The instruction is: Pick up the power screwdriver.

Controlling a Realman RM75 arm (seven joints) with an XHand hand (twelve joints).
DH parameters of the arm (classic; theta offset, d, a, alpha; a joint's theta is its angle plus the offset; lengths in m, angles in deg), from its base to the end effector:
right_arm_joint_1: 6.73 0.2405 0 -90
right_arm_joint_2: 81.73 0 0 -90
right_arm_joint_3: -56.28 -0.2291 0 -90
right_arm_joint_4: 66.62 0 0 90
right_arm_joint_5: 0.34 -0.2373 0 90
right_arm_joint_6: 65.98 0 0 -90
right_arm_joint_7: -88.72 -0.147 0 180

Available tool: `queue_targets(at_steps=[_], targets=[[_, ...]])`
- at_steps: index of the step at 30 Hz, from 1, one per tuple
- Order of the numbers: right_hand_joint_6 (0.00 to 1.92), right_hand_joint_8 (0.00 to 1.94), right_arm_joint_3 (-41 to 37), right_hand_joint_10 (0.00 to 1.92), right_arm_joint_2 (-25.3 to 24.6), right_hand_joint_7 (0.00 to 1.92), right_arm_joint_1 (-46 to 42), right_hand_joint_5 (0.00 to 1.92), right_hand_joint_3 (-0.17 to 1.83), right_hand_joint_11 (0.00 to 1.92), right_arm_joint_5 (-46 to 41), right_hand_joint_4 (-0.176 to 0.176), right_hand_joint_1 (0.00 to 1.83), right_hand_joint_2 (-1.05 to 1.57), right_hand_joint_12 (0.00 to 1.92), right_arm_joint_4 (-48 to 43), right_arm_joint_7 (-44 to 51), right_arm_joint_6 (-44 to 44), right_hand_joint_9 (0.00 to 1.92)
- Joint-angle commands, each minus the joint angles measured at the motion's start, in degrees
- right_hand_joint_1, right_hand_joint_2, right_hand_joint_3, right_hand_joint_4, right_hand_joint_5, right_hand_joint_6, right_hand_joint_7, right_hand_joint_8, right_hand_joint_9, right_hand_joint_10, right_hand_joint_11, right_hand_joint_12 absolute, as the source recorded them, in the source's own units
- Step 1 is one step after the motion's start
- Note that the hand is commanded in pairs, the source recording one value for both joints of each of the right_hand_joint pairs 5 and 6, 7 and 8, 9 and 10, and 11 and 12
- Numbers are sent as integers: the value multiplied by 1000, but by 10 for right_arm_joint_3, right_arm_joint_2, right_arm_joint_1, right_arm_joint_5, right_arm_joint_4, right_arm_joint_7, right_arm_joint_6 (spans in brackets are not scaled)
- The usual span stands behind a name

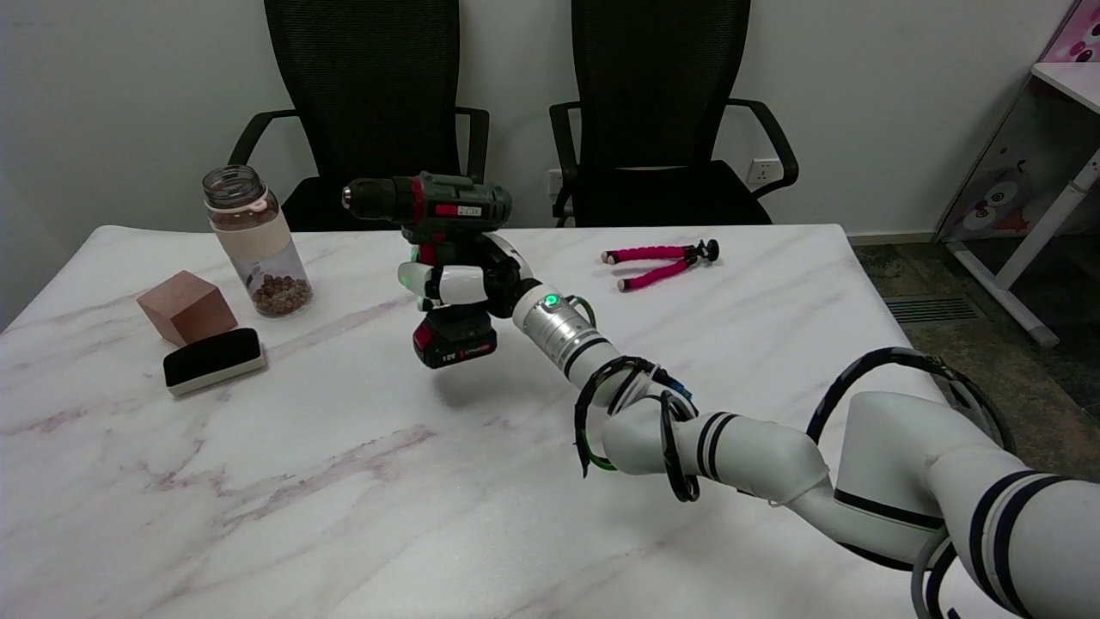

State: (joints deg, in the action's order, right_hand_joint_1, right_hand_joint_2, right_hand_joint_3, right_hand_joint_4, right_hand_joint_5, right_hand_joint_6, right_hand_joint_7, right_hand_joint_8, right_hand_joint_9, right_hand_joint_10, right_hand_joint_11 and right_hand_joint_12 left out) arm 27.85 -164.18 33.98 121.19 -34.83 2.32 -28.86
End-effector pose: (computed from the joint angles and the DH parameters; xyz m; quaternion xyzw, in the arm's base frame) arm -0.2828 -0.4732 0.1455 0.5543 -0.5812 0.4673 0.3696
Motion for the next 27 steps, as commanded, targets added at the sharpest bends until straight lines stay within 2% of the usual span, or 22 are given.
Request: queue_targets(at_steps=[1, 3, 9, 13, 27], targets=[[1765, 1765, -3, 1813, 12, 1765, 3, 1765, 943, 1520, 1, 176, 979, 1006, 1520, 18, 0, 15, 1813], [1796, 1796, -3, 1880, 14, 1796, 5, 1796, 917, 1622, 2, 176, 972, 1144, 1622, 20, 0, 15, 1880], [1871, 1871, -3, 1920, 17, 1871, 11, 1871, 922, 1907, 3, 176, 939, 1263, 1907, 26, 0, 12, 1920], [1882, 1882, -1, 1920, 17, 1882, 15, 1882, 923, 1920, 3, 176, 981, 1294, 1920, 26, 0, 12, 1920], [1912, 1912, -4, 1920, 18, 1912, 16, 1912, 955, 1920, 3, 176, 896, 1334, 1920, 25, 0, 16, 1920]])
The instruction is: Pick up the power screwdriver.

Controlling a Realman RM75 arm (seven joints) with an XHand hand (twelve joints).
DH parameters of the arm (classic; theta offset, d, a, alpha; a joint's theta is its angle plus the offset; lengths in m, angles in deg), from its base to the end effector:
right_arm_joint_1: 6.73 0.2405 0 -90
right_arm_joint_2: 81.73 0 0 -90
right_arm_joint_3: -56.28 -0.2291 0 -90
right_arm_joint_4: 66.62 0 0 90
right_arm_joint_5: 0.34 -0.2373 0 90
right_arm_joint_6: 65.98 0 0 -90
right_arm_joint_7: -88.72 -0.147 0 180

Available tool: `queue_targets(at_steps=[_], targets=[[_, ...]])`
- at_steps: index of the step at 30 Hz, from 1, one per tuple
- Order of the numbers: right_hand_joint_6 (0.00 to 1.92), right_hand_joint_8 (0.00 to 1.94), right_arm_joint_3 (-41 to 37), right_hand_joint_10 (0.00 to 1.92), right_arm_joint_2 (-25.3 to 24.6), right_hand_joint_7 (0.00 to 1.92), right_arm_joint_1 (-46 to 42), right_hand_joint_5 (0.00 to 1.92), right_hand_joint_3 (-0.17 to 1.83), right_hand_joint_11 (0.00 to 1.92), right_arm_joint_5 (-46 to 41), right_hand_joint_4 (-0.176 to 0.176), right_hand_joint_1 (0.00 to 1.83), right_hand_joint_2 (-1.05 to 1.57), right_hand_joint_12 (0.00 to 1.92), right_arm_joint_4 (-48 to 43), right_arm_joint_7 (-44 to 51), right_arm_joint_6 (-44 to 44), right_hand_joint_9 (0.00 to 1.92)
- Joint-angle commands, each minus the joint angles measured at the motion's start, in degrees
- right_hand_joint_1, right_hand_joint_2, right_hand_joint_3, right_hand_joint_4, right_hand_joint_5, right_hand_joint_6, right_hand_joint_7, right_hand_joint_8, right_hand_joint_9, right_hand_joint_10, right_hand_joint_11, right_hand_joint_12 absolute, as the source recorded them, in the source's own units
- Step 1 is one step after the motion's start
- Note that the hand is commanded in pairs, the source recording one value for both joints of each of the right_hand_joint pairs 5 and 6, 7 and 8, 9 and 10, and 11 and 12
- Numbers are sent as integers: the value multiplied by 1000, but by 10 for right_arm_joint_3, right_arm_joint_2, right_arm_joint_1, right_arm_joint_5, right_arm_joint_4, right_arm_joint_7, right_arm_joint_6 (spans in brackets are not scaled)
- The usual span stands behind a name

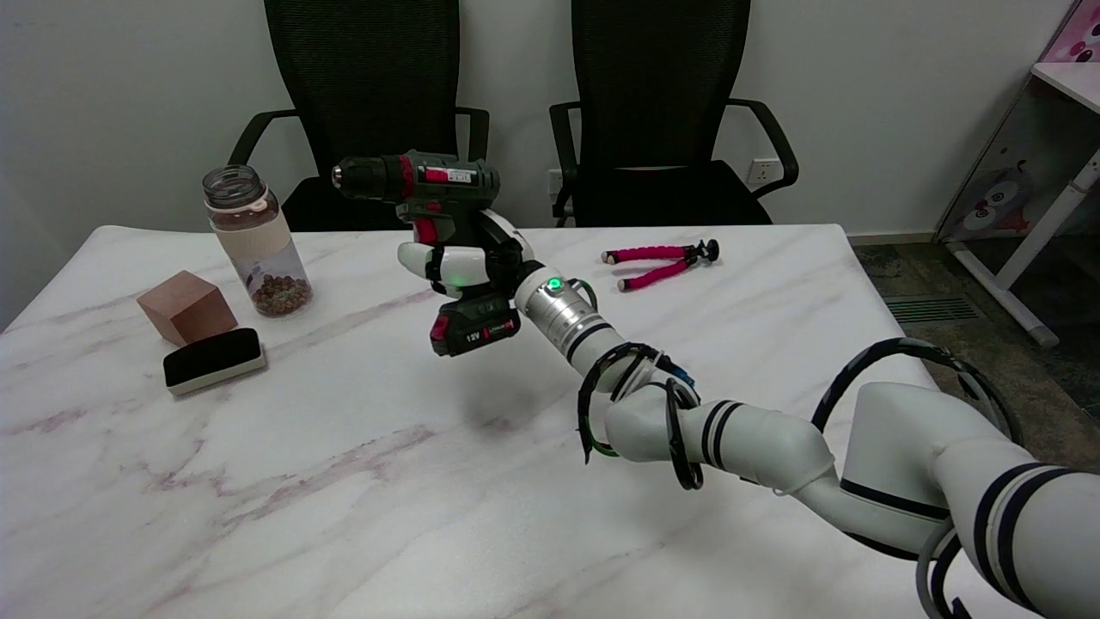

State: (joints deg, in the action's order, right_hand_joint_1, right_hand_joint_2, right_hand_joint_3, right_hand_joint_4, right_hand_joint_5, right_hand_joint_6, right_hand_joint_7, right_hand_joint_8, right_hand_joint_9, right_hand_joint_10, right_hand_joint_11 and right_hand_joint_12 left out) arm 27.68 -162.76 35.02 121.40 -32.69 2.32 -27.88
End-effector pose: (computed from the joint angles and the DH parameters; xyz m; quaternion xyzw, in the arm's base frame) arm -0.2644 -0.4786 0.1490 0.5684 -0.5687 0.4783 0.3533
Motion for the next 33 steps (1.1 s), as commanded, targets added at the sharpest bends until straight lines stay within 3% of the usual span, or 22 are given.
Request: queue_targets(at_steps=[1, 33], targets=[[1915, 1915, -2, 1920, 5, 1915, 7, 1915, 960, 1920, 1, 176, 891, 1334, 1920, 5, 0, 11, 1920], [1920, 1920, -9, 1920, 38, 1920, 25, 1920, 970, 1920, -1, 176, 847, 1329, 1920, 81, 1, 61, 1920]])
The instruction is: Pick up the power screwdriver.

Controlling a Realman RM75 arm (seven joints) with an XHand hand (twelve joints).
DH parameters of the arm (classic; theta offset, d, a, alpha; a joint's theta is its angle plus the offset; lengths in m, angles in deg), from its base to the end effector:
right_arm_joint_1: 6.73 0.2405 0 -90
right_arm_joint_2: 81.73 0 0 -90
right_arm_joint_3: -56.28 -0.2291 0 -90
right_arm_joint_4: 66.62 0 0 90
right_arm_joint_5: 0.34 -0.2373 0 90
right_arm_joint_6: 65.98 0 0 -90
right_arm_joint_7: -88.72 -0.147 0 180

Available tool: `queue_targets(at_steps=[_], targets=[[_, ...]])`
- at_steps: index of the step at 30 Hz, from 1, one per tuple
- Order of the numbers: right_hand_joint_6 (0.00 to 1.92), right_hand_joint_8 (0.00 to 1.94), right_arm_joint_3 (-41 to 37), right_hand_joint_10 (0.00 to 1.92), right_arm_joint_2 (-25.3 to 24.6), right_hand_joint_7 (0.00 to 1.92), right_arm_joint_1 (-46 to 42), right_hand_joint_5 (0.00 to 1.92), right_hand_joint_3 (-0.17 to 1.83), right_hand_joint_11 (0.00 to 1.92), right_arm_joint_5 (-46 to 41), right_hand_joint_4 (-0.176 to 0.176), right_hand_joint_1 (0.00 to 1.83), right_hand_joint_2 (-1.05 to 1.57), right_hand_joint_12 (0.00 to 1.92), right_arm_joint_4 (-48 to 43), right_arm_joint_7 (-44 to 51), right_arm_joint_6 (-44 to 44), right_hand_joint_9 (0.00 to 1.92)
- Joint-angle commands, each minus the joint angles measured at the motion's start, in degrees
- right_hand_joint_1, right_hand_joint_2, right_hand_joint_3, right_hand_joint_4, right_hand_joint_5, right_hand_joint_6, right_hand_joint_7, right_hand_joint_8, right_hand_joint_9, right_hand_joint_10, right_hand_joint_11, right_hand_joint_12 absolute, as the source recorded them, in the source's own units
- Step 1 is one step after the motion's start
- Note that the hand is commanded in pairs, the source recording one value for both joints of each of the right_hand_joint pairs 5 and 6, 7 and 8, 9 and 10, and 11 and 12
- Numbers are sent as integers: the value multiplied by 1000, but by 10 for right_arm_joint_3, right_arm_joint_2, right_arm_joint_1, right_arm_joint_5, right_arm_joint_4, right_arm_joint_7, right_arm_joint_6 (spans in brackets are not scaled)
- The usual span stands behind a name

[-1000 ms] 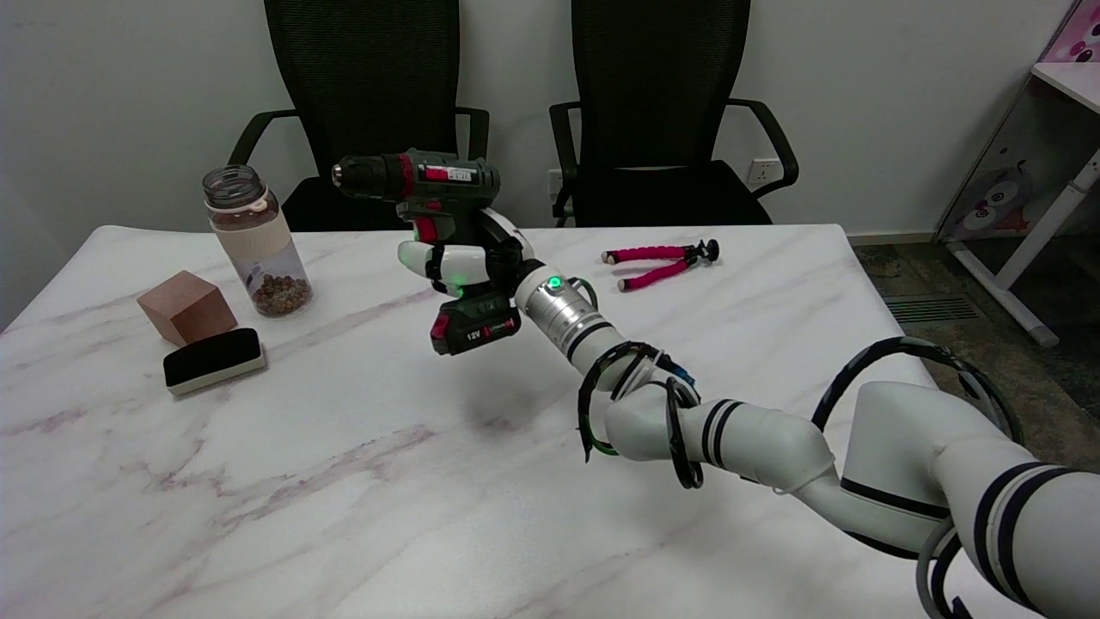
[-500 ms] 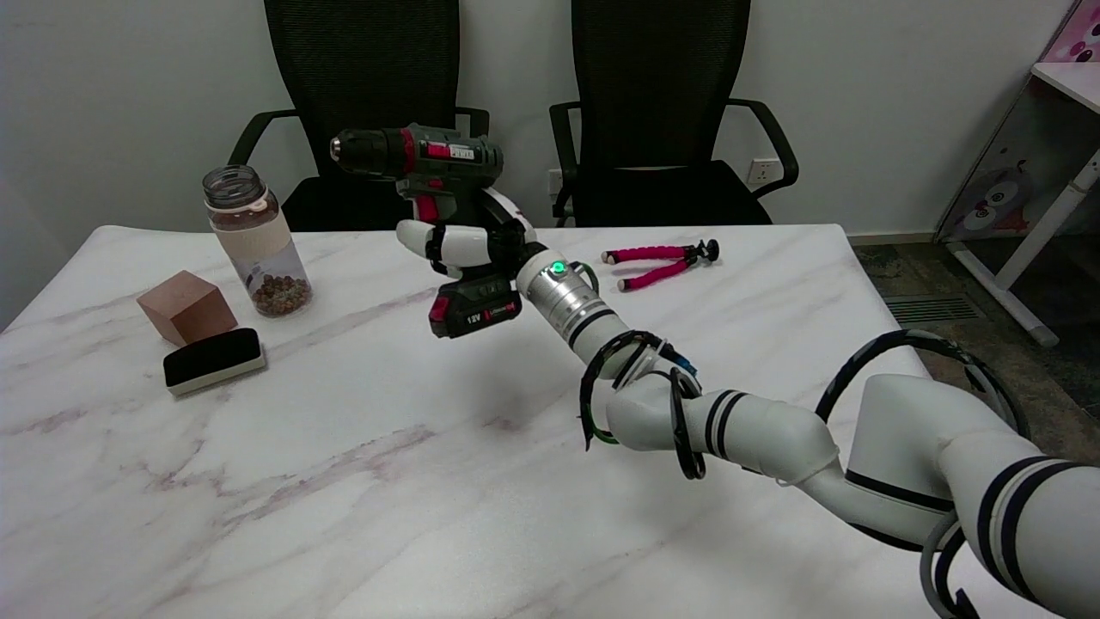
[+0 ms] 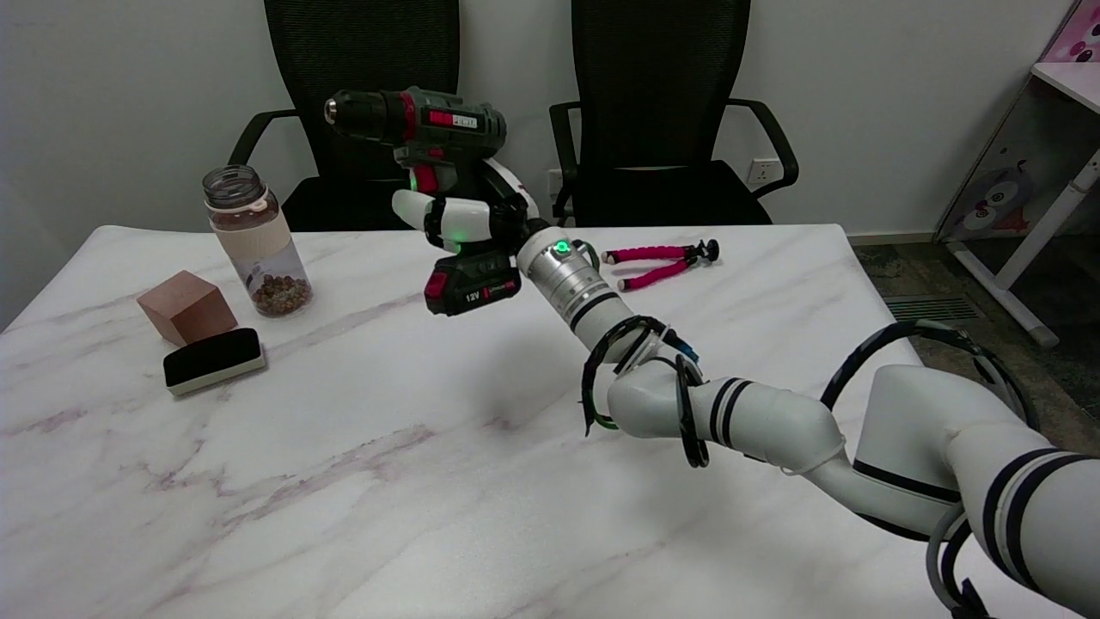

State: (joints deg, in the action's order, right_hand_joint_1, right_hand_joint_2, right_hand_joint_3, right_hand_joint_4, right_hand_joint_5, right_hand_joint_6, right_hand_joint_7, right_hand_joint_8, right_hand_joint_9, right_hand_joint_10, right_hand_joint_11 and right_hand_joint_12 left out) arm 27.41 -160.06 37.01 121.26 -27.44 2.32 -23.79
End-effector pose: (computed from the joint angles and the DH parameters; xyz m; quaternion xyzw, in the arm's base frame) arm -0.2187 -0.4842 0.1523 0.5984 -0.5374 0.5125 0.3008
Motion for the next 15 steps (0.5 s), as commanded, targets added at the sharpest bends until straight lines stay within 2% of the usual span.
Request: queue_targets(at_steps=[1, 15], targets=[[1920, 1920, -7, 1920, 11, 1920, 6, 1920, 971, 1920, 0, 176, 847, 1329, 1920, 29, 1, 20, 1920], [1920, 1920, -7, 1920, 11, 1920, -10, 1920, 982, 1920, -32, 176, 882, 1313, 1920, 23, 63, -8, 1920]])
